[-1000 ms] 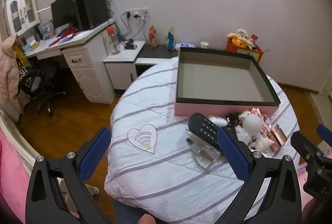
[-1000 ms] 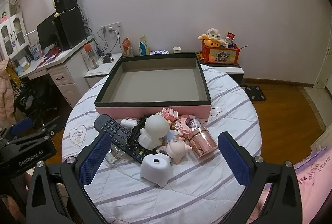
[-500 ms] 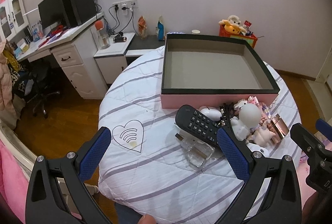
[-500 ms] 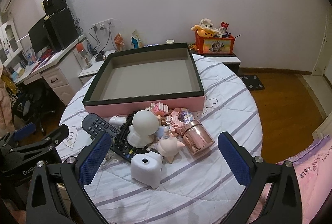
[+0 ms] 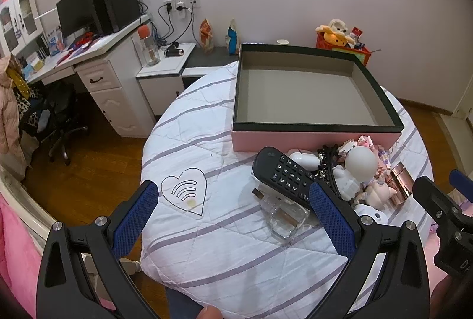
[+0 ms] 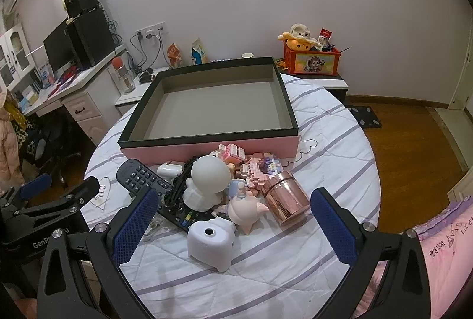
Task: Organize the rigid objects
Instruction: 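Move both tools toward the cluttered objects beside the pink box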
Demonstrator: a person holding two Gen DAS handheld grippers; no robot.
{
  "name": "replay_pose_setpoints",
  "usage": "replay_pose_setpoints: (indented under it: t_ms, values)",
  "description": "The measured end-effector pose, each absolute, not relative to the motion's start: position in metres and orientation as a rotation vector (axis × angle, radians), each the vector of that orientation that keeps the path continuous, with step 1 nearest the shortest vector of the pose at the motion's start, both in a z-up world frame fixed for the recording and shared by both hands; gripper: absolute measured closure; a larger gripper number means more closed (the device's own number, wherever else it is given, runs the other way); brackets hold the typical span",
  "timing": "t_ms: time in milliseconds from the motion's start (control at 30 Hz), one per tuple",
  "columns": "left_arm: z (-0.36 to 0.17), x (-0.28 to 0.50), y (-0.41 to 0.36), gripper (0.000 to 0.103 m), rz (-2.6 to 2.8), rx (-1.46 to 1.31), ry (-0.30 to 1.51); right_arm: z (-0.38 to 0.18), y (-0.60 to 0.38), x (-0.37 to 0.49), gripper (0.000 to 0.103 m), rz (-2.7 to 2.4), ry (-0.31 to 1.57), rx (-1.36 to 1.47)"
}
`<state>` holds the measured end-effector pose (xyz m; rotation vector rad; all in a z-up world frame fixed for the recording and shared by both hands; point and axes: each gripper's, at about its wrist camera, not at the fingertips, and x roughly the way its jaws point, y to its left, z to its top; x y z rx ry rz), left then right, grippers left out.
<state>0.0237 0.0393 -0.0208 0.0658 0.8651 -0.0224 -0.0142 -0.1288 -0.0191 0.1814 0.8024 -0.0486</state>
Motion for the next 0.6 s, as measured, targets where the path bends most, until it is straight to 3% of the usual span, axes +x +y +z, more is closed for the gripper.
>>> replay_pose_setpoints:
  t_ms: [600]
  values:
    - [-0.0283, 0.0217, 0.0362, 0.000, -0.020, 0.064, 0.879, -0.0240, -0.1317, -0.0144, 0.000, -0.035, 0.809, 0.173]
